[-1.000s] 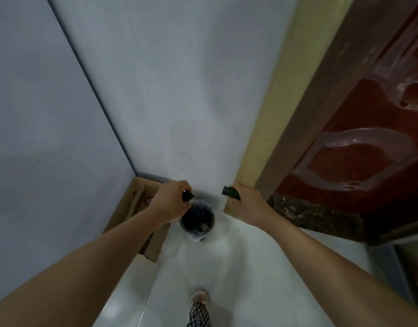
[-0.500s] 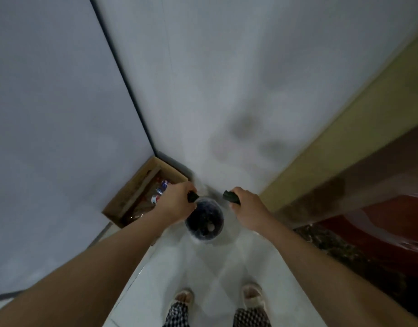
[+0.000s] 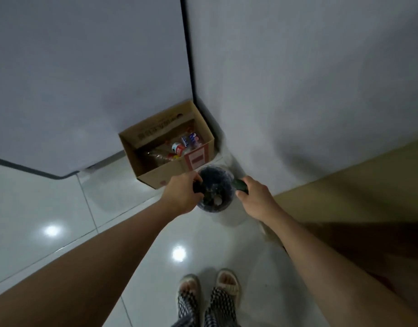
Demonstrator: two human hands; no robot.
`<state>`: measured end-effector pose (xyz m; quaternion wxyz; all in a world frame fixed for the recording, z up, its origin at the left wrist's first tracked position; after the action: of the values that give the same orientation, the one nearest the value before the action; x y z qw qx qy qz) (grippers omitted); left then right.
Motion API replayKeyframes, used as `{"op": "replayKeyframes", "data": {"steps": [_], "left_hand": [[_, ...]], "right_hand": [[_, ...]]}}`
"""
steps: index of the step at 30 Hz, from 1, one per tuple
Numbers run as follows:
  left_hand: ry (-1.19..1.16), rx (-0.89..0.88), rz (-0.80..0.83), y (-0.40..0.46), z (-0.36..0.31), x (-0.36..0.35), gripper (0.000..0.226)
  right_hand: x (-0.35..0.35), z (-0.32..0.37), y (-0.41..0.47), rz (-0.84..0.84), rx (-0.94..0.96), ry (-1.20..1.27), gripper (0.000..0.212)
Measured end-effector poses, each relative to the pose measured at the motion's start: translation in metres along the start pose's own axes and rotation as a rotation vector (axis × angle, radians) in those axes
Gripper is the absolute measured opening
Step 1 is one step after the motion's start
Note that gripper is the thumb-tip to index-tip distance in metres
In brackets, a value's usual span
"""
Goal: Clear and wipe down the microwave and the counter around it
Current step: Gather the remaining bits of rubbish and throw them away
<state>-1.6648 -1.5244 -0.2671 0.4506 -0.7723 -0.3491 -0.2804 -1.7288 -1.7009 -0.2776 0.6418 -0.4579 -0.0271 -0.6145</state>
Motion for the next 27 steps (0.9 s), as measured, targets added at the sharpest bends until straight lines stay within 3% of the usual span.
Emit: {"op": "replayKeyframes", "data": {"steps": [16, 24, 27], "left_hand": [[-0.007, 0.133, -0.069, 0.191, 0.128, -0.215, 0.038], [0.052, 0.119, -0.086, 0.241, 0.153, -0.265, 0.043], [0.058, 0.129, -0.094, 0.242, 0.153, -0.264, 0.045]], "right_hand": [[-0.172, -0.155, 0.219, 0.034, 0.073, -0.065, 0.028], [-0.228, -0.181, 0.276, 0.049, 0.091, -0.119, 0.038], [-0.228, -0.184, 0.274, 0.074, 0.054, -0.092, 0.055]]}}
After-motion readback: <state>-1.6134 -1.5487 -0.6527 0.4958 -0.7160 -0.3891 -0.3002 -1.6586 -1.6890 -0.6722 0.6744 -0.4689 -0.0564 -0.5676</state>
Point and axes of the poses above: each hand's wrist, its own y-axis towards the middle knuckle, its own x-axis out of the back of the hand, z = x × y, the point moved 4 cm from there along y, towards the middle knuckle, and after that the axes turned 4 degrees about y, right-handed, at the moved point
